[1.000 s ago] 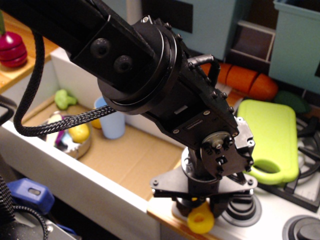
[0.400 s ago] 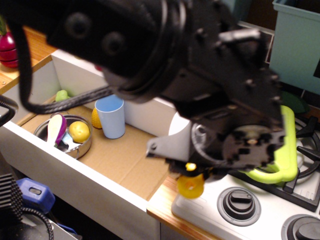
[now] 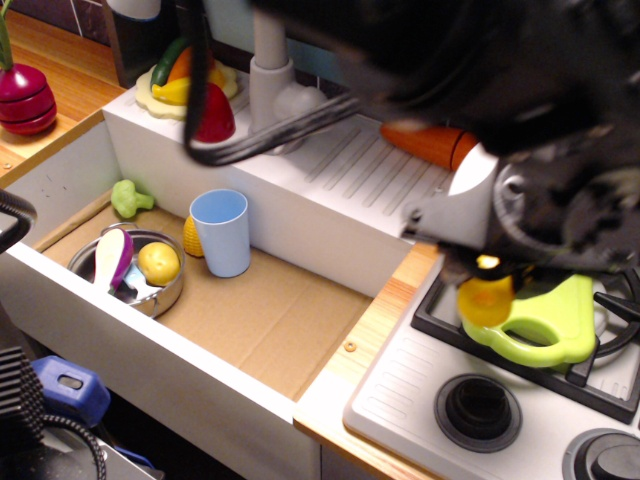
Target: Put knife on cutting board
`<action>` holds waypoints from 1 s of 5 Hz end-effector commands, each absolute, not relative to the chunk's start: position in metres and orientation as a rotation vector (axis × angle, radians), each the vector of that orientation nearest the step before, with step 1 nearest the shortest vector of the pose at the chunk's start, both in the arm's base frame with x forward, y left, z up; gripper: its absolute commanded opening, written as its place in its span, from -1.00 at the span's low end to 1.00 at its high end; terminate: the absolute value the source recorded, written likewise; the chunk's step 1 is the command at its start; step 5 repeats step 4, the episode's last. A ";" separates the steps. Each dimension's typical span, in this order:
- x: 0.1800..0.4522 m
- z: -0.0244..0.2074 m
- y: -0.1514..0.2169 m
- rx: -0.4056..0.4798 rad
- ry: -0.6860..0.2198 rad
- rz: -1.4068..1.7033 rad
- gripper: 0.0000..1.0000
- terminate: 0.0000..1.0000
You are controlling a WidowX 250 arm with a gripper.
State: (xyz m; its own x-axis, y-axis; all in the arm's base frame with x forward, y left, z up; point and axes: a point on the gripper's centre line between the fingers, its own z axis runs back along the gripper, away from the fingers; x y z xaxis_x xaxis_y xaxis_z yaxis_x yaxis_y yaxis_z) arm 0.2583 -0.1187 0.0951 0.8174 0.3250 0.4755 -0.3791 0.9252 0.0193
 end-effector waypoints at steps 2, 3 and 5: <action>0.295 0.103 -0.143 0.015 -0.528 0.350 1.00 -1.00; 0.298 0.096 -0.142 -0.012 -0.538 0.338 1.00 -1.00; 0.298 0.096 -0.142 -0.012 -0.538 0.338 1.00 1.00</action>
